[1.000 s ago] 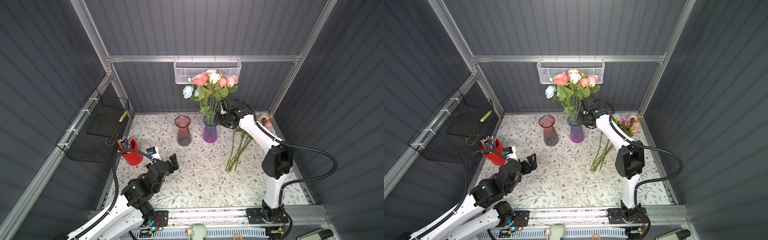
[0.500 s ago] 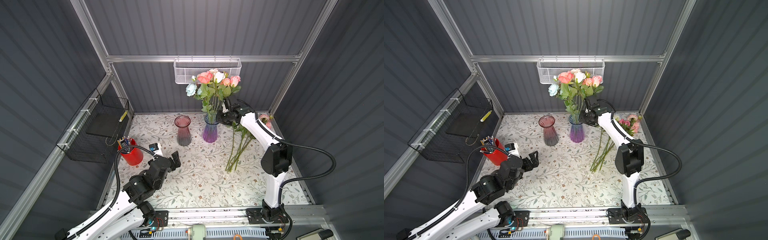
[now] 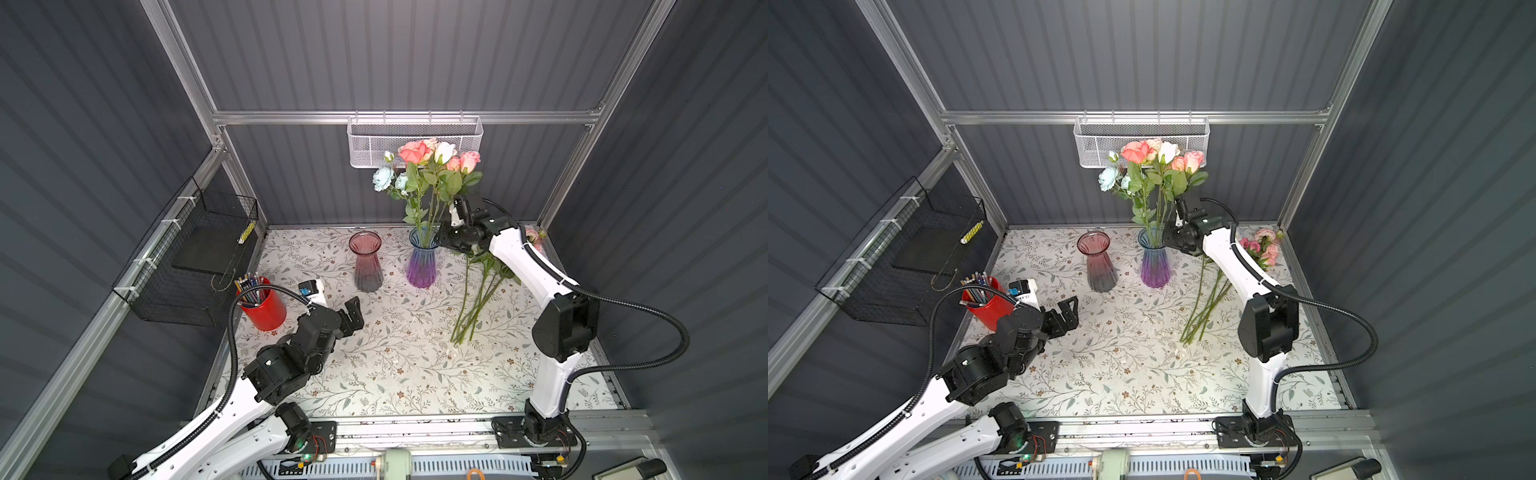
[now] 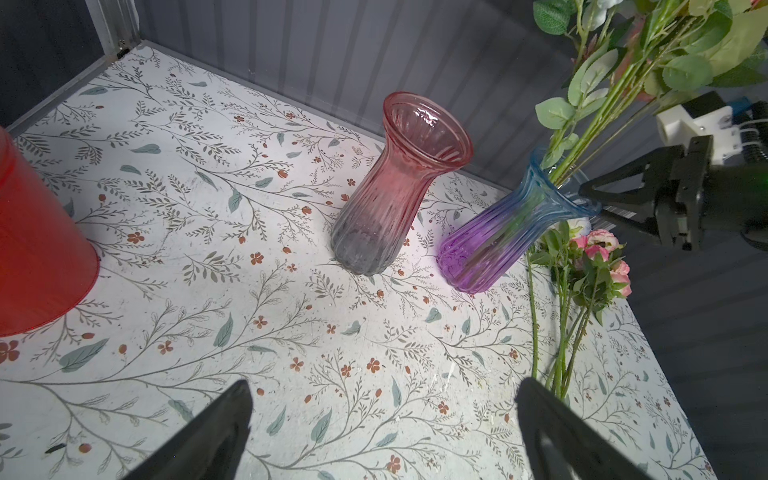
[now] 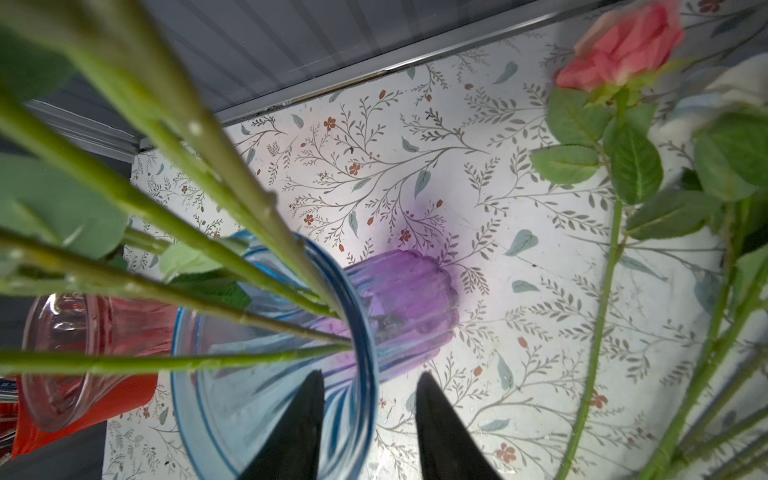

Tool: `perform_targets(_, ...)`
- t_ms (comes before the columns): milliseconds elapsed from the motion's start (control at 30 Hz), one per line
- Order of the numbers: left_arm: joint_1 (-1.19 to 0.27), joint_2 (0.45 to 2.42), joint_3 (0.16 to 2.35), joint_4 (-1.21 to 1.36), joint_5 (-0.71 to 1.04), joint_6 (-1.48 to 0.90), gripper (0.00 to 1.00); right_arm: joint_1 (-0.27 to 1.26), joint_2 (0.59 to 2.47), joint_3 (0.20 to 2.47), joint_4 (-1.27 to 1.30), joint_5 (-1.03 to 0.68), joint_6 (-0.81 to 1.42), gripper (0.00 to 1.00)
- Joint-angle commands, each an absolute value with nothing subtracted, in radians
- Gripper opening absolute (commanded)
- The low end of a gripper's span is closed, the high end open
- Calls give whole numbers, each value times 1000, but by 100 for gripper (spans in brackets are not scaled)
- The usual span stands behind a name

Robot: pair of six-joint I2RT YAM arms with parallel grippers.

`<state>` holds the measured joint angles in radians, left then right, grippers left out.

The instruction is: Arrange the flowers into the vase

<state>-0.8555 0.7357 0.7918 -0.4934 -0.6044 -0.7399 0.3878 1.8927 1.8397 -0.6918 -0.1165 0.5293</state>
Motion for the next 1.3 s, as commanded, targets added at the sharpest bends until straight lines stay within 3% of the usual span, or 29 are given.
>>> perform_targets(0, -854, 758, 831, -471, -583, -698, 99, 383, 1808, 1763, -650, -109, 505, 43)
perform_targets(333, -761, 948, 1045, -480, -555, -560, 98, 392, 1402, 1381, -481, -93, 534, 46)
perform_targets(567, -396, 1222, 1308, -576, -88, -558, 95, 394, 1127, 1169, -478, -11, 504, 51)
perform_targets(733, -290, 1463, 1522, -690, 71, -531, 91, 390, 965, 1081, -524, 167, 431, 58)
perform_targets(967, -246, 1684, 1721, -792, 137, -437, 83, 384, 898, 1018, -526, 179, 397, 61)
perform_targets(1267, -244, 1829, 1760, -784, 148, -412, 72, 383, 878, 990, -520, 163, 382, 62)
